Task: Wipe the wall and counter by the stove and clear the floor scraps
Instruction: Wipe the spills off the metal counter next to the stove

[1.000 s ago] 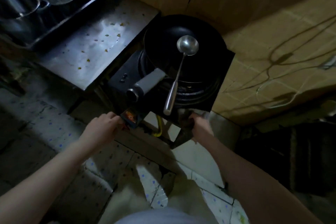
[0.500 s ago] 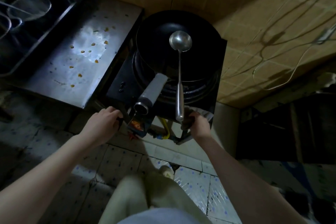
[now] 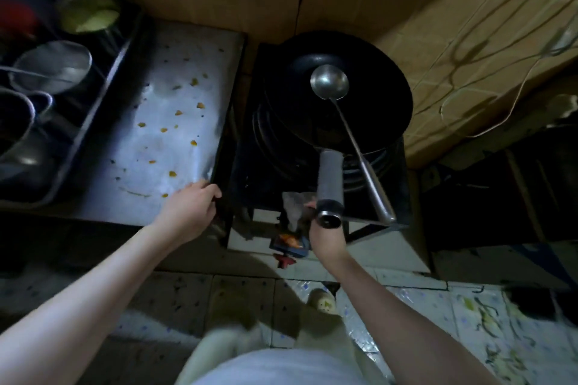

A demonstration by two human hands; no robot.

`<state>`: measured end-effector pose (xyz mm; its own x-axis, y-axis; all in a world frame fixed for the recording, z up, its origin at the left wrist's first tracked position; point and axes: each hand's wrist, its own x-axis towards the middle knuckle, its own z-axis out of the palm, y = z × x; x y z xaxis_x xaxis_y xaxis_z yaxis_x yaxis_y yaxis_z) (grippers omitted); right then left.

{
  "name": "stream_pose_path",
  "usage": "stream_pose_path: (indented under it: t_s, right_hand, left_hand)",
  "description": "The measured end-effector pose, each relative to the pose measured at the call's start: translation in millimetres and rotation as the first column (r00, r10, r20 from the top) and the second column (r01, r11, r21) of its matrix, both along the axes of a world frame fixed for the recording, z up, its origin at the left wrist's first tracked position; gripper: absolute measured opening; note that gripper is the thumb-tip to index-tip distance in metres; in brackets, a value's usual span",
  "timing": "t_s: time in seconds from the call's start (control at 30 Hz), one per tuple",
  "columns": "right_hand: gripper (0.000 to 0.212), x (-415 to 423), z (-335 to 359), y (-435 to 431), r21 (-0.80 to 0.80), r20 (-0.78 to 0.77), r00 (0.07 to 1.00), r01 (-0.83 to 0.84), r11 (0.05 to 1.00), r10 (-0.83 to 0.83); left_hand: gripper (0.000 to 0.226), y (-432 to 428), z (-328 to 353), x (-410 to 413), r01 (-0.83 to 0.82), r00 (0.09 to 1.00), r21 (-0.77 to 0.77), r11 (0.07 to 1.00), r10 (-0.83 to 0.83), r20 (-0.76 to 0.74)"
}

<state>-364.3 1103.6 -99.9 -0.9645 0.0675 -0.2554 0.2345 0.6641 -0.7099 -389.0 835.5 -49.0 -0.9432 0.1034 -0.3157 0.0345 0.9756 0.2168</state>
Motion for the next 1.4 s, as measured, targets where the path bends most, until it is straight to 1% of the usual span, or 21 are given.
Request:
stream_pose_path:
  t_s: [0.07,0.13,0.23,0.4,0.47,0.53,0.63,0.73,0.83,0.97,1.03,1.17,1.27,1.33,1.4]
  right_hand:
    - [0.034,-8.0,1.0,-38.9,0.020,-0.048,0.998,0.042,0.999,-0.041]
    - [0.039,-17.8,-2.7,-71.8,-0.007,-0.016,0.995,0.095,0.995,-0.095]
    - [0.037,-32.5,-7.7,-109.7,-0.028,0.029,0.987,0.158,0.987,-0.157]
    - [0.038,-58.6,-11.3,-154.0,0.012,0.009,0.989,0.146,0.989,-0.146]
    - [0.043,-73.7,-11.4,-165.5,0.062,-0.014,0.995,0.095,0.994,-0.094]
    - [0.044,-88.0,-10.0,-171.8,0.115,-0.014,1.000,0.007,0.993,-0.006]
    - [0.039,-95.7,-8.6,-174.3,0.209,-0.009,0.993,-0.113,0.971,0.117]
    - [0.033,-77.7,-11.0,-164.7,0.264,0.033,0.989,-0.151,0.953,0.147]
    - [0.030,-55.1,-14.4,-143.4,0.262,0.038,0.990,-0.140,0.955,0.135]
    - [0.035,-48.0,-15.6,-138.1,0.313,0.009,0.996,-0.089,0.946,0.090]
    - [0.035,-55.5,-15.0,-148.6,0.329,-0.003,0.998,-0.064,0.942,0.068]
    - [0.040,-93.3,-13.3,-169.9,0.381,-0.002,0.993,-0.106,0.918,0.116]
    - [0.037,-118.0,-13.9,-182.2,0.387,-0.010,0.999,-0.041,0.921,0.049]
    - [0.037,-118.9,-16.1,-185.2,0.388,-0.011,1.000,-0.023,0.921,0.029]
    - [0.036,-105.2,-18.7,-179.9,0.364,-0.003,0.998,-0.062,0.929,0.068]
  left_hand:
    - [0.029,-23.4,2.7,-7.3,0.043,0.999,-0.017,0.999,-0.044,-0.007]
    - [0.030,-44.0,5.4,-12.3,0.065,0.998,-0.016,0.998,-0.065,0.012]
    - [0.032,-71.2,4.8,-17.2,0.075,0.997,0.003,0.997,-0.075,0.023]
    - [0.027,-112.6,-2.1,-15.8,0.073,0.997,0.055,0.996,-0.073,0.005]
    - [0.025,-125.5,-4.5,-16.0,0.071,0.997,0.061,0.996,-0.071,-0.010]
    - [0.024,-134.7,-6.5,-16.8,0.091,0.996,0.066,0.994,-0.089,-0.030]
    - [0.025,-142.0,-8.7,-20.8,0.108,0.993,0.065,0.992,-0.106,-0.044]
    - [0.026,-140.6,-10.6,-27.5,0.105,0.994,0.080,0.991,-0.103,-0.039]
    - [0.027,-135.9,-10.7,-31.5,0.095,0.995,0.096,0.991,-0.094,-0.018]
    - [0.027,-139.6,-12.3,-32.8,0.090,0.996,0.115,0.989,-0.087,-0.026]
    - [0.027,-144.6,-12.7,-31.8,0.082,0.996,0.118,0.990,-0.080,-0.026]
    - [0.026,-155.1,-14.5,-26.1,0.091,0.995,0.122,0.988,-0.084,-0.061]
    - [0.024,-160.5,-16.0,-24.1,0.084,0.995,0.109,0.991,-0.078,-0.063]
    - [0.024,-160.5,-16.5,-23.9,0.093,0.994,0.101,0.990,-0.087,-0.068]
    - [0.024,-157.6,-15.9,-24.0,0.102,0.993,0.107,0.989,-0.095,-0.070]
